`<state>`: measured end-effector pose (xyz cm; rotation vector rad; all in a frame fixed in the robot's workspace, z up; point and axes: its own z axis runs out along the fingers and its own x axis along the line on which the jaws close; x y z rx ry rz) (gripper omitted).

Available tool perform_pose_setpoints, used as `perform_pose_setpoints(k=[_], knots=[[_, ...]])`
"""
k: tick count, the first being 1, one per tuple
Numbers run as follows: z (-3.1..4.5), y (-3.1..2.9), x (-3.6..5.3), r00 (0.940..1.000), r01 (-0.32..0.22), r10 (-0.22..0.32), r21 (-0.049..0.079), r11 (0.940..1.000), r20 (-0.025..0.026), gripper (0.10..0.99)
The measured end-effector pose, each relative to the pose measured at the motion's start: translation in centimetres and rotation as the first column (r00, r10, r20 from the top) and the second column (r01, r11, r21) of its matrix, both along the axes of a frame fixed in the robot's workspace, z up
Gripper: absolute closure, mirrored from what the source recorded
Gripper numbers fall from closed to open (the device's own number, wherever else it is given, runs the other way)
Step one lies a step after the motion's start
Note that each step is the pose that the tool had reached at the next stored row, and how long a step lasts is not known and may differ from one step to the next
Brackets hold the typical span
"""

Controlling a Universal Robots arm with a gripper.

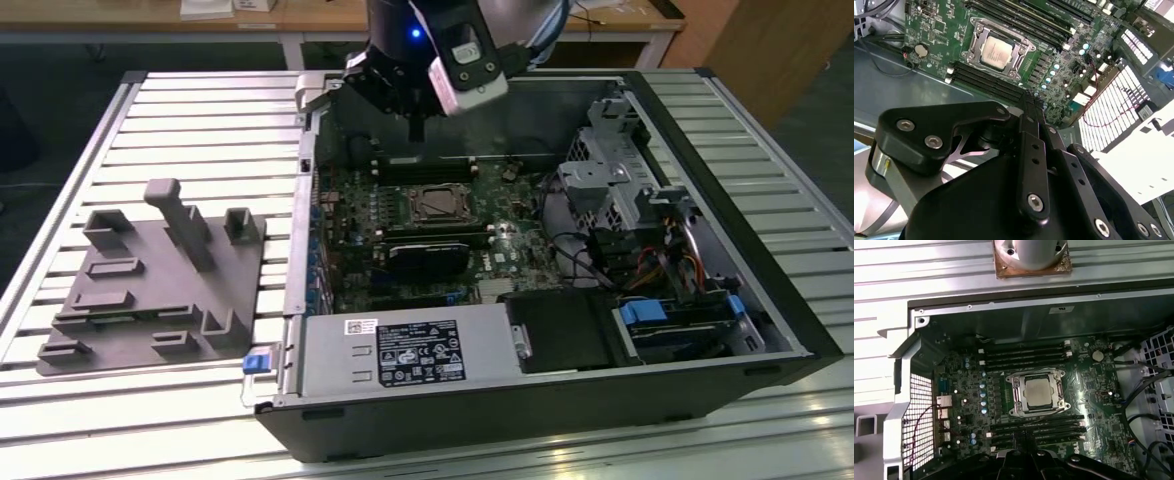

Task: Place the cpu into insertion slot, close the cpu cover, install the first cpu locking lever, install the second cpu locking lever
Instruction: 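Install the second cpu locking lever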

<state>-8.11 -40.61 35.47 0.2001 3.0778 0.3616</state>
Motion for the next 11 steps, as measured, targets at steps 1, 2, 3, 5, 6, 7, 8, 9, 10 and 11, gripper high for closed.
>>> perform_pose_setpoints(k=[1, 2, 3, 5, 6, 7, 8, 9, 10, 11], knots=[[-0.18, 0.0, 0.01, 1.0, 0.0, 0.0, 0.0, 1.0, -0.0001, 0.98], [-0.36, 0.0, 0.03, 1.0, 0.0, 0.0, 0.0, 1.0, -0.0002, 0.98], [-0.53, 0.0, 0.04, 1.0, 0.0, 0.0, 0.0, 1.0, -0.0002, 0.98], [-0.83, 0.0, 0.07, 1.0, 0.0, 0.0, 0.0, 1.0, -0.0003, 0.98], [-0.98, 0.0, 0.08, 1.0, 0.0, 0.0, 0.0, 1.0, -0.0003, 0.98], [-1.14, 0.0, 0.09, 1.0, 0.0, 0.0, 0.0, 1.0, -0.0004, 0.98], [-1.3, 0.0, 0.1, 1.0, 0.0, 0.0, 0.0, 1.0, -0.0004, 0.98], [-1.47, 0.0, 0.11, 1.0, 0.0, 0.0, 0.0, 1.0, -0.0004, 0.98], [-1.63, 0.0, 0.12, 1.0, 0.0, 0.0, 0.0, 1.0, -0.0004, 0.98], [-1.8, 0.0, 0.13, 1.0, 0.0, 0.0, 0.0, 1.0, -0.0004, 0.98]])
